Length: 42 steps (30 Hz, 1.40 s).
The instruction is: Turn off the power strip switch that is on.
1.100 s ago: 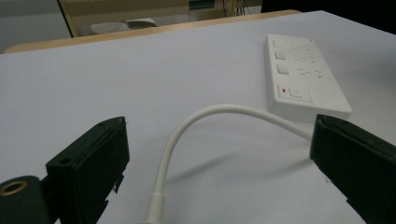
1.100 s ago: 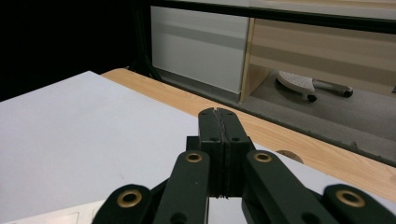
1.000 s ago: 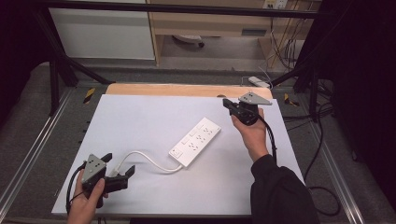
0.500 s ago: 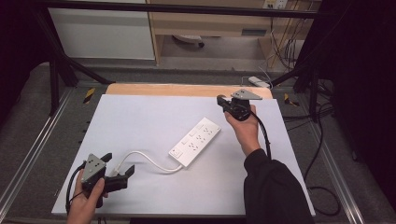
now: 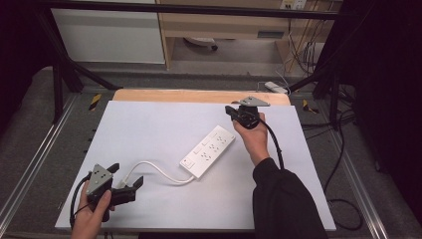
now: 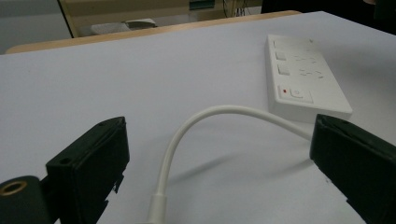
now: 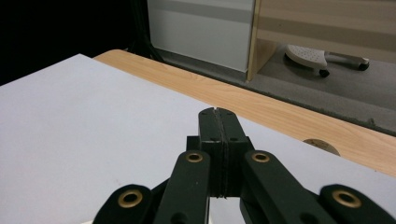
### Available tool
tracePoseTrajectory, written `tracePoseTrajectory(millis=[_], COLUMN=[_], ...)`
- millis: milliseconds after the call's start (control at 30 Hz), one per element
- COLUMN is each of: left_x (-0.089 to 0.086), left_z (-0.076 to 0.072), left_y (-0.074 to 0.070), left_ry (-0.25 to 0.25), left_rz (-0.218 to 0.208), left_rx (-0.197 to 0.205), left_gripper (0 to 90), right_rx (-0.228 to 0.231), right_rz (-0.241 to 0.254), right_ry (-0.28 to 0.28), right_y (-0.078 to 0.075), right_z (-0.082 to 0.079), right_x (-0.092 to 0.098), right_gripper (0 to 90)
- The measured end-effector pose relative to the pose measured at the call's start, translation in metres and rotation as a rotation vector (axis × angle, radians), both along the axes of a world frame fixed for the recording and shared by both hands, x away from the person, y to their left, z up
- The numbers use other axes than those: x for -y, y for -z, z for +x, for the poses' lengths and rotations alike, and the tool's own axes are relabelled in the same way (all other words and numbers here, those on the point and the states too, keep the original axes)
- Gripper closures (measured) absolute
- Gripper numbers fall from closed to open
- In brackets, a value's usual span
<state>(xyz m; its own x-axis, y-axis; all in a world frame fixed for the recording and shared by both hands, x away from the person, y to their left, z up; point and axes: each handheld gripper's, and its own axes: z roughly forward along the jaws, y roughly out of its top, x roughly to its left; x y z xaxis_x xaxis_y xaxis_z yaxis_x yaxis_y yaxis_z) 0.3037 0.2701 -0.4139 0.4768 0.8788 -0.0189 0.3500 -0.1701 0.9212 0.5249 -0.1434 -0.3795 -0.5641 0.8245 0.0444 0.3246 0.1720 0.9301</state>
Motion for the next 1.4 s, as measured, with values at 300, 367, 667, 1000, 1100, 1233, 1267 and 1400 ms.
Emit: tracePoseTrajectory(millis=[300,367,667,1000,1100,1233,1267,1400], left_x=[-0.001,-0.001,-0.001,-0.002,-0.002,-0.002,-0.002,-0.002], left_z=[0.000,0.000,0.000,0.000,0.000,0.000,0.000,0.000], left_y=[0.000,0.000,0.000,0.000,0.000,0.000,0.000,0.000], left_ry=[-0.001,0.000,0.000,-0.001,-0.001,-0.001,-0.001,-0.002], left_rz=[-0.004,-0.003,-0.004,-0.005,-0.002,-0.006,-0.005,-0.004], left_rx=[0.000,0.001,0.000,0.001,0.001,-0.001,-0.001,0.000], left_gripper=[5.0,4.9,5.0,5.0,4.9,4.9,5.0,4.9], right_rx=[-0.029,-0.034,-0.062,-0.090,-0.093,-0.098,-0.099,-0.102], right_rz=[-0.012,-0.016,-0.039,-0.052,-0.057,-0.058,-0.060,-0.059], right_ry=[0.000,-0.002,-0.011,-0.015,-0.014,-0.015,-0.016,-0.017], right_y=[0.010,0.012,0.023,0.034,0.037,0.039,0.039,0.040], right_z=[0.003,0.004,0.005,0.006,0.005,0.005,0.005,0.005], right_x=[-0.005,-0.006,-0.013,-0.017,-0.017,-0.017,-0.017,-0.017], right_gripper=[90.0,90.0,90.0,90.0,90.0,90.0,90.0,90.0])
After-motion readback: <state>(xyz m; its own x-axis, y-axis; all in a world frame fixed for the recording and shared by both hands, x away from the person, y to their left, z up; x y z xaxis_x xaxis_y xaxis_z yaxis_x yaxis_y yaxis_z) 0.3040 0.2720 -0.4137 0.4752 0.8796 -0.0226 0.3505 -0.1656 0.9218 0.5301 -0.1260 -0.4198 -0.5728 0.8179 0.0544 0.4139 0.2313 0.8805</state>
